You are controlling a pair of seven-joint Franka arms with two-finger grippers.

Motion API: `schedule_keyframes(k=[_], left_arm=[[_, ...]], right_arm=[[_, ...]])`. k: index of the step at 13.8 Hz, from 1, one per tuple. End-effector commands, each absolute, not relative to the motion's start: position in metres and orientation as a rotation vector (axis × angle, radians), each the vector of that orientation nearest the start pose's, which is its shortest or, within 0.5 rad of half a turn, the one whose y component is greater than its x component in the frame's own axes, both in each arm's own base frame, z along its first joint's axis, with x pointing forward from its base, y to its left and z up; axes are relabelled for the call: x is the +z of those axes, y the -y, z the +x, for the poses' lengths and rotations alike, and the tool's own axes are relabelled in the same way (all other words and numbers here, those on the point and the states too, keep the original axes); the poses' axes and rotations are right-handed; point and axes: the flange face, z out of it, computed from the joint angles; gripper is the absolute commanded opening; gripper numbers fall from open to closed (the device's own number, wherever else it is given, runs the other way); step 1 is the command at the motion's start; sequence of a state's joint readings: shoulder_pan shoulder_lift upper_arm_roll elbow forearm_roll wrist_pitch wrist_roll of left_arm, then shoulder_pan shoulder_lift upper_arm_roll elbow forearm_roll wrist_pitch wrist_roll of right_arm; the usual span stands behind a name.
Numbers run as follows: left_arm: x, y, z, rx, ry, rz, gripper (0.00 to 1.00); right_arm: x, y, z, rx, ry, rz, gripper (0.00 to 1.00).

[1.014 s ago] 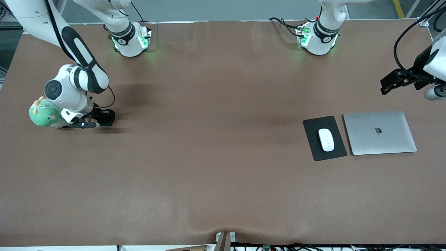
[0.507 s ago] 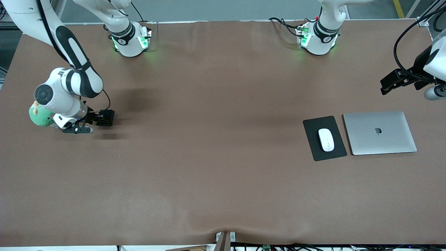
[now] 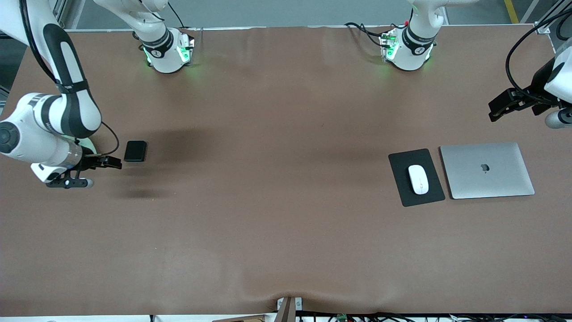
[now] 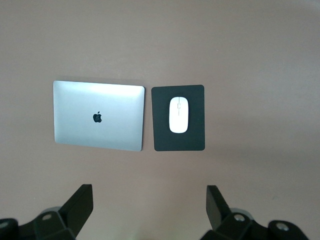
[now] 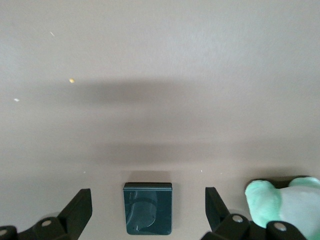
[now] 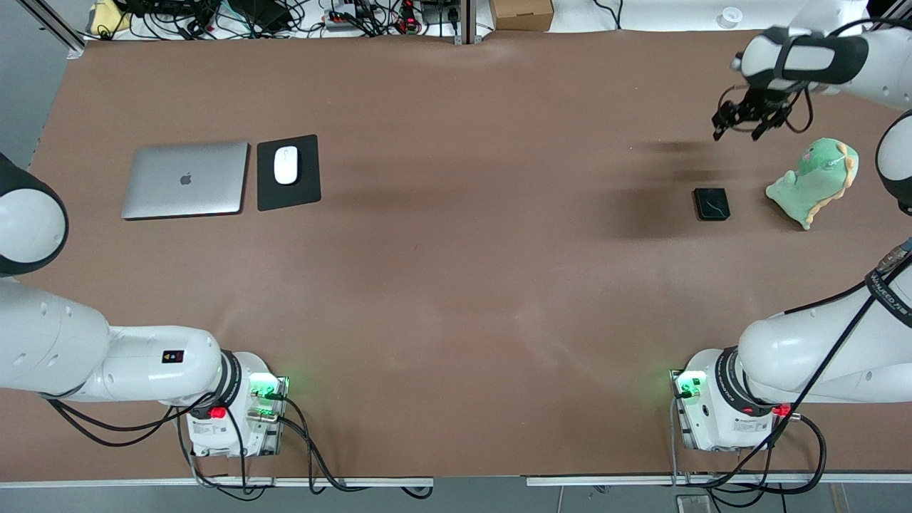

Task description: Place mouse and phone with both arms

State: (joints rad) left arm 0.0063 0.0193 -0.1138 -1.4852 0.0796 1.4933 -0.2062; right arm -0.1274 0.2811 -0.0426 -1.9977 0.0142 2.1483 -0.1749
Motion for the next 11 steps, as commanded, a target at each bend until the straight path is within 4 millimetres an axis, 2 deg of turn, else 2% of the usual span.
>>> schedule_keyframes(k=[1,5,9,11], left_arm=[[0.655,0.046,0.547,-0.010,0.142,-3.082,1.00],[0.656,0.044,0.547,-0.012,0.122,-3.078,1.00],[0.655,0.038,0.548,-0.009,0.138,-3.079,1.00],[0.656,0.037,0.548,-0.012,0.140,-3.079,1.00]], right_arm=[[0.363,0.095,0.608,0.237,0.025,-3.106,1.00],[0.424,0.080,0.625,0.240,0.073,-3.105,1.00],[0.513,0.083,0.632,0.191,0.076,-3.100,1.00],[0.552,0.069,0.628,0.173,0.112,-3.100,1.00]])
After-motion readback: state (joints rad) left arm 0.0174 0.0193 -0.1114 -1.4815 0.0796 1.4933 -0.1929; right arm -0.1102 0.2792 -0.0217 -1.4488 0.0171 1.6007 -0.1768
